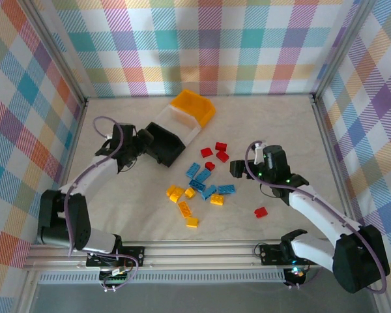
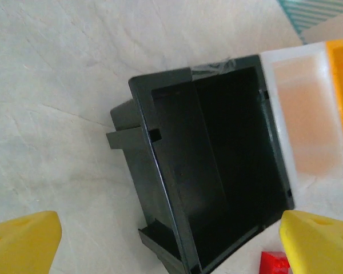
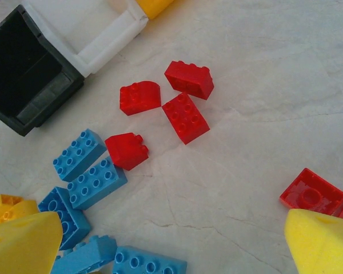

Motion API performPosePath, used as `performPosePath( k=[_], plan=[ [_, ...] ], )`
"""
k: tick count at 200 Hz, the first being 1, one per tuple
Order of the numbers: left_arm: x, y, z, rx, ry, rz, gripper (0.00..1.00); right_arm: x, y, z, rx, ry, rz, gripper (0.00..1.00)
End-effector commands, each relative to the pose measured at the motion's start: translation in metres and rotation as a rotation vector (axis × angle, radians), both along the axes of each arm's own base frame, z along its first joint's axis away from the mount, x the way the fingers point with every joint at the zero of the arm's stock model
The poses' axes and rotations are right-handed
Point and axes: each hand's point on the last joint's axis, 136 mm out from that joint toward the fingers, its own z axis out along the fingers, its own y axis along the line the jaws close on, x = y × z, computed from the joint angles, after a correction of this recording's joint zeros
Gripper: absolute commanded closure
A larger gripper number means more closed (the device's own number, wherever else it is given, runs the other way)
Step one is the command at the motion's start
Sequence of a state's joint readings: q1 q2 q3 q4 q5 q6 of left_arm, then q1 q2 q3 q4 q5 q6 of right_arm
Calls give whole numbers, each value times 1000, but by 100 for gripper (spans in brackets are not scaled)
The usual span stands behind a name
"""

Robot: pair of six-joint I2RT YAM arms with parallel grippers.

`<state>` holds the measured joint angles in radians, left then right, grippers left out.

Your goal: Sort the legos into containers by color

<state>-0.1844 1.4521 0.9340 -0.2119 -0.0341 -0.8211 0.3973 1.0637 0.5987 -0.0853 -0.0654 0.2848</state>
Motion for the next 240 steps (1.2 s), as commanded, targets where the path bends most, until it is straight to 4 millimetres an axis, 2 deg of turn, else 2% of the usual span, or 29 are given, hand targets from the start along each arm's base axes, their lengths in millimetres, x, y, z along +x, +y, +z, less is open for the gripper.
performPosePath(
  k=[1, 58, 99, 118, 149, 185, 226, 240],
  plan=[
    [7, -11, -5, -13, 32, -11, 3, -1, 6, 21, 35, -29, 19, 0],
    [23, -21, -32, 17, 95, -46, 15, -4, 8, 13, 38, -11, 34, 0],
    [23, -22, -42, 60, 145, -87, 23, 0, 11, 10, 36, -9, 40, 0],
    [20, -24, -48, 81, 187, -122, 29, 2, 12, 8, 38, -5, 42, 0],
    [21, -29, -58, 107, 250, -189, 33, 4, 13, 5, 37, 3, 41, 0],
    [23, -31, -59, 122, 271, -230, 40, 3, 12, 5, 30, -1, 38, 0],
    [24, -37, -62, 139, 309, -307, 55, 4, 10, 4, 24, 1, 32, 0],
    [24, -39, -63, 149, 330, -339, 56, 4, 10, 2, 22, 6, 31, 0]
  ],
)
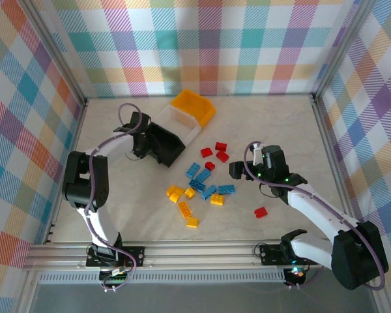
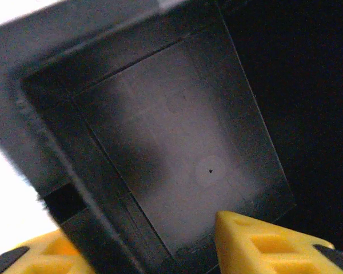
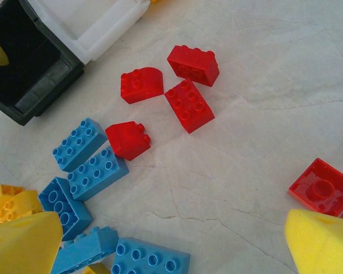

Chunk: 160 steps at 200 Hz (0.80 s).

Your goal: Sort the legos into containers by color

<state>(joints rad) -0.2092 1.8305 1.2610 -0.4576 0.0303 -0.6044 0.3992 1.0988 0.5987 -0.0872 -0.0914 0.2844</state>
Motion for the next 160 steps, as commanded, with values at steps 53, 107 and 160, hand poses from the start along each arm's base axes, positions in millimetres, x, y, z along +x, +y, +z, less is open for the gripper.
performPosePath(
  k=[53, 107, 160],
  plan=[
    [-8, -13, -4, 69, 121, -234, 69, 5, 6, 9, 32, -20, -2, 0],
    [-8, -20, -4, 64, 125, -314, 74, 5, 6, 9, 40, -13, -9, 0],
    [1, -36, -3, 55, 117, -401, 74, 3, 7, 9, 44, -2, -13, 0]
  ],
)
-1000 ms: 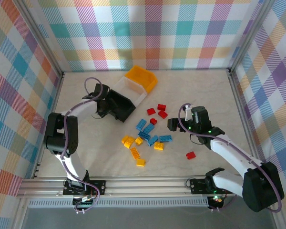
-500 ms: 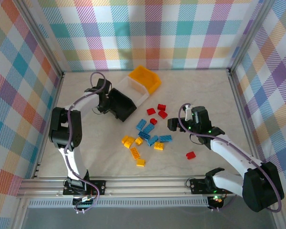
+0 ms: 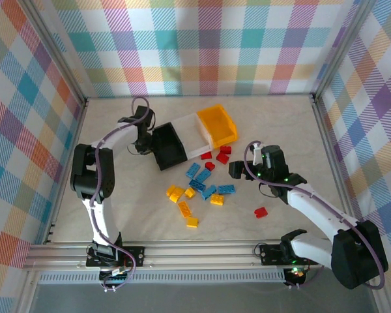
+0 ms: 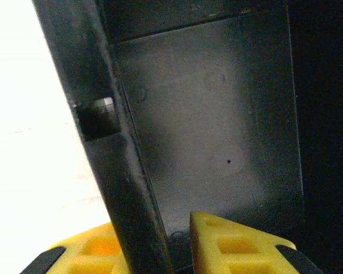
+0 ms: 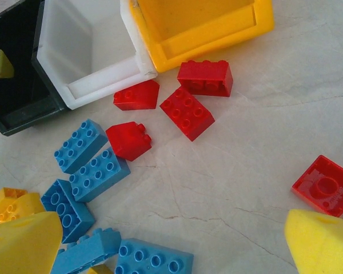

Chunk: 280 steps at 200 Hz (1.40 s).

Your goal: Sort the legos into containers by color

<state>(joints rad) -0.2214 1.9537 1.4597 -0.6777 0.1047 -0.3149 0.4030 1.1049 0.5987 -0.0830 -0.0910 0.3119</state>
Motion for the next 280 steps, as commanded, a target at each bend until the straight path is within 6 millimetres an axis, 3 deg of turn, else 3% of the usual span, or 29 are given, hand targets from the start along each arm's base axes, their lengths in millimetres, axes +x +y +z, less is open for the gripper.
performPosePath(
  k=[1, 34, 79, 165, 210, 280],
  plan=[
    [2, -18, 1, -16, 10, -94, 74, 3, 6, 10, 28, -17, -1, 0],
    [10, -32, 1, -31, 0, -157, 74, 1, 2, 8, 9, 12, -18, 0],
    [15, -40, -9, -25, 19, -196, 71, -13, -23, -10, -120, 160, -113, 0],
    [19, -49, 4, -81, -15, -182, 40, -61, -44, -25, -157, 372, -174, 0],
    [13, -50, 31, -125, -74, -161, 31, -84, -49, -41, -173, 487, -184, 0],
    [-6, -36, 82, -159, -177, -103, 19, -94, -48, -46, -151, 544, -196, 1]
  ],
)
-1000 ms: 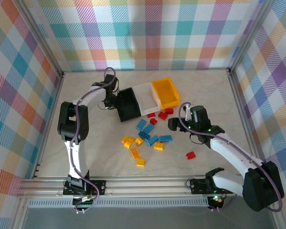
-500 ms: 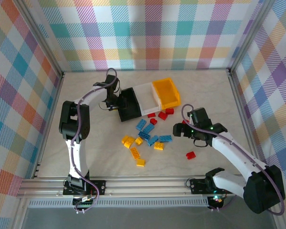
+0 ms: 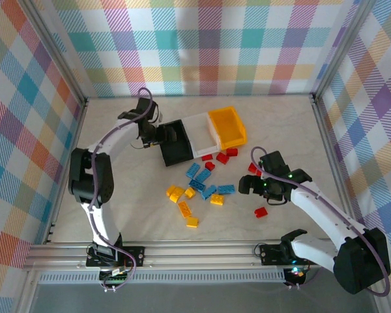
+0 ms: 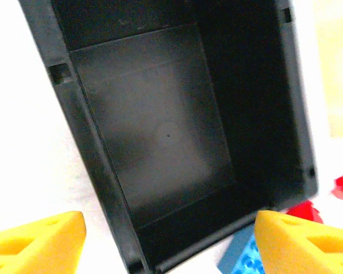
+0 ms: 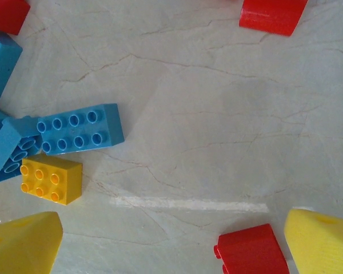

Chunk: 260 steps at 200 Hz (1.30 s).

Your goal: Sort the legos into containers by color

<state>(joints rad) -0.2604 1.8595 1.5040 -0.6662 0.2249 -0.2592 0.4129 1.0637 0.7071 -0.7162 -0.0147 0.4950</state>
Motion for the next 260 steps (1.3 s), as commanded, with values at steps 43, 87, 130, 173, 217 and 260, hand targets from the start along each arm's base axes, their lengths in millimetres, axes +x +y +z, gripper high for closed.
performPosePath(
  k=[43, 87, 130, 173, 217, 260],
  plan=[
    [-36, 4, 43, -121, -84, 73, 16, -14, -11, -13, -40, 87, -78, 0],
    [-66, 5, 42, -198, -96, 112, 15, -20, -22, -27, -83, 124, -149, 0],
    [-90, 7, 37, -218, -96, 117, 14, -23, -28, -30, -96, 137, -205, 0],
    [-105, 10, 26, -213, -79, 118, 13, -26, -31, -38, -107, 149, -227, 0],
    [-107, 8, 22, -226, -72, 117, 11, -35, -29, -47, -108, 189, -241, 0],
    [-110, 3, 16, -239, -64, 110, 10, -41, -23, -61, -131, 232, -234, 2]
  ],
)
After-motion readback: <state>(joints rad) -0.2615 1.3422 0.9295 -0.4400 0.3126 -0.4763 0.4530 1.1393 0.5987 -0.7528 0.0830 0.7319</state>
